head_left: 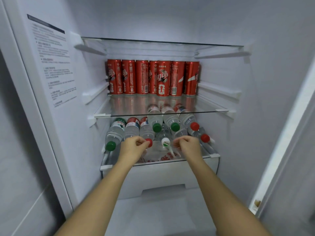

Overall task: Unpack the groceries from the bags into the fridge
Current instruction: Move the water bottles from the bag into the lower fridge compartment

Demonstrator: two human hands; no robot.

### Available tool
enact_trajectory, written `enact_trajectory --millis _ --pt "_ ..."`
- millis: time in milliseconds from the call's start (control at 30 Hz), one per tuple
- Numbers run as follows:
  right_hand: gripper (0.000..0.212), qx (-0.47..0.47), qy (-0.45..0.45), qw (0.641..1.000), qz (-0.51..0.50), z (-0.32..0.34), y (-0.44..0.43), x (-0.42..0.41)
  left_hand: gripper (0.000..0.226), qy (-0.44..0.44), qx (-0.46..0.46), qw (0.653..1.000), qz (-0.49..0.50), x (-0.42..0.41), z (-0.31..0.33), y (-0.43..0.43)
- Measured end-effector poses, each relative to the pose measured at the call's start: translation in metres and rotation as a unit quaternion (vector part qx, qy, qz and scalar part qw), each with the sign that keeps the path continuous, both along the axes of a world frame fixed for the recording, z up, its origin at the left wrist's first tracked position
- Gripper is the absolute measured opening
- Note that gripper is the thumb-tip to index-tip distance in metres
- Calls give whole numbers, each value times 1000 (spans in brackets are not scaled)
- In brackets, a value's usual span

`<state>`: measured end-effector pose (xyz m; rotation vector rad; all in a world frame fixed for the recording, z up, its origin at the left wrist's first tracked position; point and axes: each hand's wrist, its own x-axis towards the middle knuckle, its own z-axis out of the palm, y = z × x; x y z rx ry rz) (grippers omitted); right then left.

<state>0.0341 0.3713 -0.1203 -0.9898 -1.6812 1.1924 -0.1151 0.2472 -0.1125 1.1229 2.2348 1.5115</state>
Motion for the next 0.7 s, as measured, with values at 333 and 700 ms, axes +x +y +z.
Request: enact_trajectory --millis 333,700 --pt "36 -60 -1 997 -48 -4 27 9 27 -16 54 990 127 -13 -9 -16" --pt "26 -19 -44 965 -259 0 60 24 17 17 69 962 265 -16 -12 -28"
